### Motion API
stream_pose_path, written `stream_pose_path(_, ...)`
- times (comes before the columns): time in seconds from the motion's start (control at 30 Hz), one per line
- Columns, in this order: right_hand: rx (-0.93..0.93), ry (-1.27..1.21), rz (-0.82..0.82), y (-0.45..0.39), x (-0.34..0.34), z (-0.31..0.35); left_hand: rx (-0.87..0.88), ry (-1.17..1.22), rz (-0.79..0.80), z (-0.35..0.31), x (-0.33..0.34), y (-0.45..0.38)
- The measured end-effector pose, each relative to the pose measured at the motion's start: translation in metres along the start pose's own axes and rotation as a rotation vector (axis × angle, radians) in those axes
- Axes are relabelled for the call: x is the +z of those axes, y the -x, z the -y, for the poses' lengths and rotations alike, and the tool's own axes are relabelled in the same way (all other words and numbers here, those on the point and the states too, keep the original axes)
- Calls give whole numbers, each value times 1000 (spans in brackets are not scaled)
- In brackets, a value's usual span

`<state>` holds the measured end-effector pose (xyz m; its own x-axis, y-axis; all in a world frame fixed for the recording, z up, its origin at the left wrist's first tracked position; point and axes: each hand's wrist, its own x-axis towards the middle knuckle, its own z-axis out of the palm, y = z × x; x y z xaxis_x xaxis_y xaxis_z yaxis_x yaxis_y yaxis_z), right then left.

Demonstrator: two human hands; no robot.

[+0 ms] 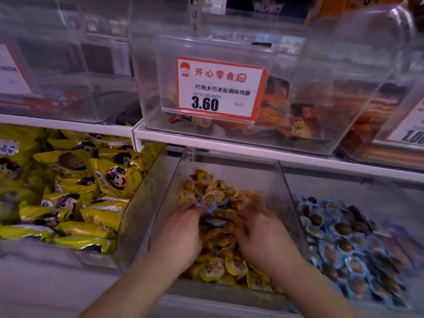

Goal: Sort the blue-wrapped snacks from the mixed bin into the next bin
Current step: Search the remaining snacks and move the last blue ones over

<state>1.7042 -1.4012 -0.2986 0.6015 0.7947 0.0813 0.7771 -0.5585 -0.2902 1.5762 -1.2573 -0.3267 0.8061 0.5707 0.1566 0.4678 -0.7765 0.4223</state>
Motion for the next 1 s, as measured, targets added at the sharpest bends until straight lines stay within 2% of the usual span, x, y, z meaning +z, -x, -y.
stream_pose_path(0.03, 30, 41, 54, -4, 0, 3, -4, -4, 10, 0, -2, -2)
stream_pose_path(0.1, 46, -30, 64, -12, -3, 3, -25, 12, -5, -2, -5, -4)
stream_pose_path(0.2, -125, -214, -12, -11, 2, 5, -56, 92, -61, -3, -5, -6)
stream_pose_path(0.27, -217, -230, 81, -9, 12, 13, -81, 136, -101, -4, -4, -10)
stream_pose_path(0.33, -242, -107, 180, -14, 21, 17, -67, 61, -101, -5, -4, -14)
stream_pose_path(0.43, -227, -15, 184, -23, 18, 22, 54, -193, 57, -5, 2, -18)
stream_pose_path(0.5, -174, -80, 183, -24, 11, 23, 46, -183, 130, -4, 5, -21)
stream_pose_path(0.6, -82, -76, 204, -20, 3, 18, 13, -74, 67, -3, 3, -19)
stream_pose_path(0.73, -32, -54, 136, -19, 1, 16, 38, 35, -9, -3, -1, -8)
stream_pose_path(0.83, -35, -107, 85, -17, 4, 18, 124, 97, 26, -7, -3, 0)
stream_pose_path(1.0, -99, -337, -169, -11, 9, 15, 79, 266, -89, -12, -9, -1)
